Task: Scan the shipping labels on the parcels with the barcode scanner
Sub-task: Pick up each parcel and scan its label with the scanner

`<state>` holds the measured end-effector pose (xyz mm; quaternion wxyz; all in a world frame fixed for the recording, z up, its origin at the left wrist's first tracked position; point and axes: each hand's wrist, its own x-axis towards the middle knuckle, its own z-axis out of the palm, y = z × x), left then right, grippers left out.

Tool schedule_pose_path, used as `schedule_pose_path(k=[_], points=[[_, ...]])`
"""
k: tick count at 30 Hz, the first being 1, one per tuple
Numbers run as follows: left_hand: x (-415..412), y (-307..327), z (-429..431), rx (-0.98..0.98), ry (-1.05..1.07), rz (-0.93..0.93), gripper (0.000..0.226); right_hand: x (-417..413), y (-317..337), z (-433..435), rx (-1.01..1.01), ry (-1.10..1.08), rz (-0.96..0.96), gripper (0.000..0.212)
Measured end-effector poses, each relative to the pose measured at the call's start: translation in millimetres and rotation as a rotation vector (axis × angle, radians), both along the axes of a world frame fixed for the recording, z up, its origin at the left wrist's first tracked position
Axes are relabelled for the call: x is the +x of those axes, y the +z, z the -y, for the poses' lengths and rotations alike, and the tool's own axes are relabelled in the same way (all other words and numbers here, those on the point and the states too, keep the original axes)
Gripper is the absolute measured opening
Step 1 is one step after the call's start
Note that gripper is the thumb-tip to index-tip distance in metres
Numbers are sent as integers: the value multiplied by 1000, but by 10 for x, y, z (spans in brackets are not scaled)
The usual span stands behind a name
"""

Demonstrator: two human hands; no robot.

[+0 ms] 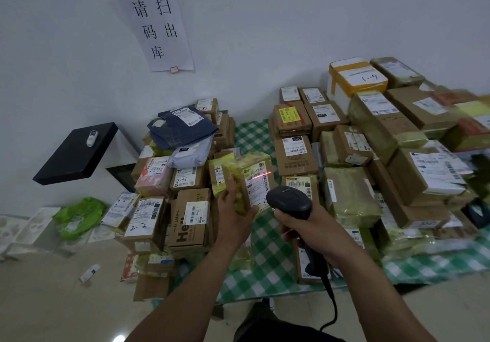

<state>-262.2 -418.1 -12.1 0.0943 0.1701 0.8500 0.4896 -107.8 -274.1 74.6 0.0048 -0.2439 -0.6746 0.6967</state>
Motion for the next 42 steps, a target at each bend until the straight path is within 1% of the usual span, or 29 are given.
schedule_pose_path(k=[4,7,9,12,14,17,22,26,29,31,33,34,37,39,40,42], points=[[-8,-34,20,-12,-9,-4,107,-6,-2,-1,-7,8,-4,34],[-22,-45,35,6,-10,36,107,-19,-2,5,-21,0,-11,32],[-5,-27,53,53,-52,81,108,-12,2,-9,-30,-29,-16,31],[177,22,136,167,-158,270,106,40,-16,-93,-12,-121,-16,25],[358,-5,235,180,-222,397,101,97,-65,-175,1,-199,-18,20],[587,-181,384,122,-333,532,91,190,-165,-248,-7,-258,0,20],[776,-438,266,38,-454,672,89,327,-296,-263,-13,-278,75,22],[887,-573,-34,38,-464,741,87,445,-388,-254,-14,-313,117,24],[1002,-673,-196,92,-443,771,77,522,-445,-229,-18,-325,153,26],[1058,-733,-238,103,-429,769,74,554,-475,-208,-12,-318,167,26],[1077,-776,-226,74,-406,747,73,562,-498,-183,-16,-310,173,25],[1077,-792,-209,62,-385,750,68,560,-508,-168,-20,-305,174,24],[1057,-770,-193,72,-268,824,46,523,-535,-137,-24,-280,179,26],[1054,-724,-196,58,-233,835,40,484,-549,-121,-31,-266,185,27],[1065,-690,-205,39,-258,850,38,471,-563,-116,-37,-262,189,27],[1089,-646,-240,-12,-324,921,44,463,-589,-120,-54,-270,192,27]])
